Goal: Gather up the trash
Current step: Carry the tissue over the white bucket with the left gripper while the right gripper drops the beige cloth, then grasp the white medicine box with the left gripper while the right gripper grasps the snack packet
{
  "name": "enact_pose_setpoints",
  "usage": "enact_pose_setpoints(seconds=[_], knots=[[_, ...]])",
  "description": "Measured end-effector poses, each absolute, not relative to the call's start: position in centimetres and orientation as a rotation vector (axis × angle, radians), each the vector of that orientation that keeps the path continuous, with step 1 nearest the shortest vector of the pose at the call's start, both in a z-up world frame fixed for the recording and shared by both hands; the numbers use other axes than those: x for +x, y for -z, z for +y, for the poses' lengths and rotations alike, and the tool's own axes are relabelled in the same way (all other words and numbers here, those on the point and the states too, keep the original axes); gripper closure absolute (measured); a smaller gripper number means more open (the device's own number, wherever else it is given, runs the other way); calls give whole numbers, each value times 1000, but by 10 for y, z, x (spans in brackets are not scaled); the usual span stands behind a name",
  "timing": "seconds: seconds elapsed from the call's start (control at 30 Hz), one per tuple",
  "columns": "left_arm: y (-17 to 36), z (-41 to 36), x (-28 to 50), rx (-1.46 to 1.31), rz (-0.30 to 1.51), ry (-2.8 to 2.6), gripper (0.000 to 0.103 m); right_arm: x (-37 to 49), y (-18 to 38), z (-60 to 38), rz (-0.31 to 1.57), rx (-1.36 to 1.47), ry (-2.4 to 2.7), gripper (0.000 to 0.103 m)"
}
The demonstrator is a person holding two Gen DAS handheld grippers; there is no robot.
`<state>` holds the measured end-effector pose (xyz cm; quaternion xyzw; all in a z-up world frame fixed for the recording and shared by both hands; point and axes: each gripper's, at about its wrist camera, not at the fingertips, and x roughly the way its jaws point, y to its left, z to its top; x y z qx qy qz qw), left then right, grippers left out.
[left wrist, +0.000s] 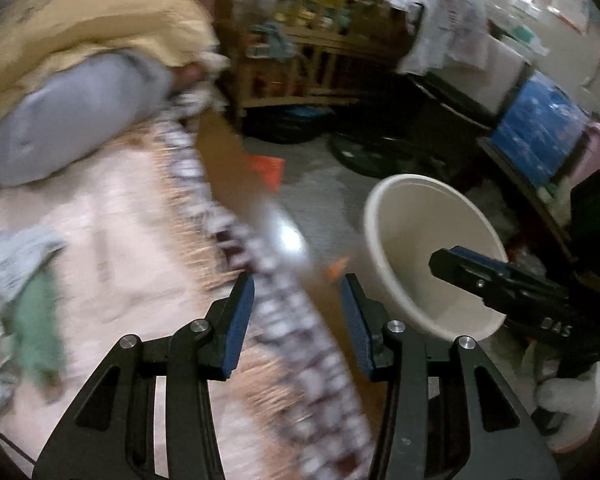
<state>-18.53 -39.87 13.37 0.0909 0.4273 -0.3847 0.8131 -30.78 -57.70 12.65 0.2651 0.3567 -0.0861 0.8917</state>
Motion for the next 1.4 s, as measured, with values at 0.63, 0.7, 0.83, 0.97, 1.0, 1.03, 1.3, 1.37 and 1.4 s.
enact_pose_setpoints(seconds=[0.63, 0.7, 0.83, 0.97, 1.0, 1.03, 1.3, 1.37, 1.4], knots=[[-132, -131, -109, 22, 921, 327, 60, -141, -121, -374, 871, 401, -187, 35], [-129, -115, -105, -2, 933, 303, 59, -129, -121, -365, 874, 403, -193, 33], [-121, -93, -96, -55, 959, 273, 57, -78, -119, -339, 898, 406, -198, 30], [-116, -83, -86, -105, 975, 271, 56, -28, -108, -319, 938, 390, -157, 23], [-114, -82, -82, -117, 979, 271, 55, -12, -100, -313, 966, 380, -141, 23], [-112, -81, -79, -130, 984, 273, 55, 3, -87, -308, 1016, 371, -141, 23], [-83, -95, -54, -229, 1048, 320, 53, -11, -67, -327, 1082, 365, -174, 34], [-75, -100, -49, -243, 1058, 323, 53, -16, -61, -339, 1095, 418, -202, 34], [-71, -103, -47, -247, 1064, 322, 53, -17, -58, -342, 1096, 457, -224, 36]])
